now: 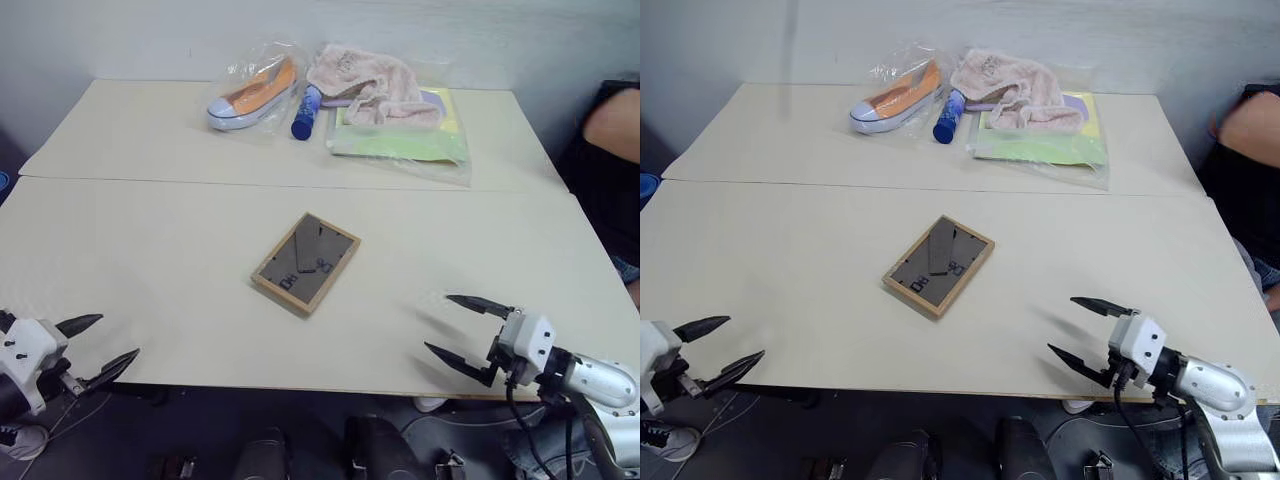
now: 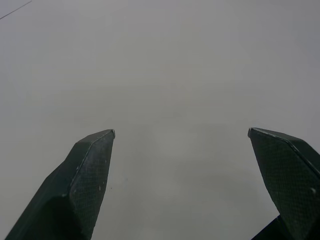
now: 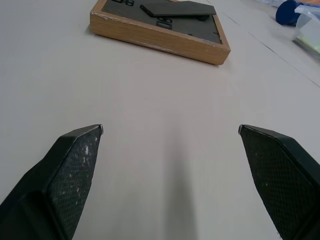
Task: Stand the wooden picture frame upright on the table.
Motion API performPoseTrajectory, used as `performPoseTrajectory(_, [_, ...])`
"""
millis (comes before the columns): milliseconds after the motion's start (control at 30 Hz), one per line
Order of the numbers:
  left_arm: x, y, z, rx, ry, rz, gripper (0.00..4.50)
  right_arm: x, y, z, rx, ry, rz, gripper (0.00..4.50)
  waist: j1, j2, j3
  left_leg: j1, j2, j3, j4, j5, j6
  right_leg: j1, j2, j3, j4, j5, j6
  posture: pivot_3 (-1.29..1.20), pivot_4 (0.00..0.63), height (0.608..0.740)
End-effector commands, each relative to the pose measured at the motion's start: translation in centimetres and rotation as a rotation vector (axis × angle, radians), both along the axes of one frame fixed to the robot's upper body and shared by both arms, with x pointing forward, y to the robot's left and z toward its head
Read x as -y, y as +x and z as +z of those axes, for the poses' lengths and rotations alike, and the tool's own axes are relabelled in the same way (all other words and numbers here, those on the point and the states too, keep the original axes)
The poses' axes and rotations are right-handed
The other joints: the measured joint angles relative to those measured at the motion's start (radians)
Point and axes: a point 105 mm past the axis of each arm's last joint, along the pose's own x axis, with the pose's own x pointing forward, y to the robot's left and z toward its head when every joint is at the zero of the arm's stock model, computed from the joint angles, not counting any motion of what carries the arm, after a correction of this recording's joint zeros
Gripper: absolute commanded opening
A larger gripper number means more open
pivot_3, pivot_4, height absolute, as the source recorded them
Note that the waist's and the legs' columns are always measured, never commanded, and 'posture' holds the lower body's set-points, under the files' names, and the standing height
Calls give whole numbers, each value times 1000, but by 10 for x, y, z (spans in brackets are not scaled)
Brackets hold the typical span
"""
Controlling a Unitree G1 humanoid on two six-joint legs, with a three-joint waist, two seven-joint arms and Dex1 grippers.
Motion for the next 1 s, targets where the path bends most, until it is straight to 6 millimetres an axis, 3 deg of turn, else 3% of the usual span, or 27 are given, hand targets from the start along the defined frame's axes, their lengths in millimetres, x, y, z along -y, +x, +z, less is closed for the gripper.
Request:
performPoseTrajectory(33, [24,12,22,32,-248,-39,4500,-15,4,9,32,34,23,4488,0,0,0,0,0,0,0,0,0,0,0,0,0,0,0,0,150,740])
performPoseTrajectory(100, [58,38,33,51,-284,-142,4500,-36,15,13,25,101,30,4488,3,-1,-1,0,0,-1,0,0,0,0,0,0,0,0,0,0,150,740])
performPoseTrajectory(200, [87,77,29,63,-131,-217,3913,-63,30,5,-31,92,47,3906,10,2,-3,1,-1,-2,2,2,-2,1,-1,-2,3,0,0,0,150,740])
performPoseTrajectory(300, [99,113,32,94,-95,-192,2930,-78,42,-3,-50,36,53,2843,14,2,-4,-1,-2,-1,1,3,-3,0,0,-2,4,1,0,0,150,740])
performPoseTrajectory(467, [118,154,30,111,-30,-211,1283,-102,66,-2,-24,2,54,1043,-3,2,-4,-4,-2,4,2,3,-2,-4,2,-4,6,1,1,0,150,740])
performPoseTrajectory(567, [141,159,24,88,-56,-312,299,-117,74,-1,-13,0,73,12,-1,2,-4,-7,-1,5,8,3,-2,-8,2,-4,9,1,2,0,150,740])
performPoseTrajectory(600, [148,159,20,74,-50,-342,27,-121,76,0,-11,2,75,0,0,2,-4,-8,-1,5,10,3,-2,-9,2,-3,11,1,2,0,150,740])
performPoseTrajectory(767, [163,152,3,28,45,-430,27,-125,83,2,-27,18,46,0,1,2,-4,-15,-1,4,16,3,-2,-15,2,-3,15,1,2,0,150,740])
performPoseTrajectory(1000, [182,122,-1,-16,-47,-539,27,-117,93,12,-1,7,23,0,0,2,-4,-17,-1,3,16,3,-2,-17,1,-3,16,1,2,0,150,740])
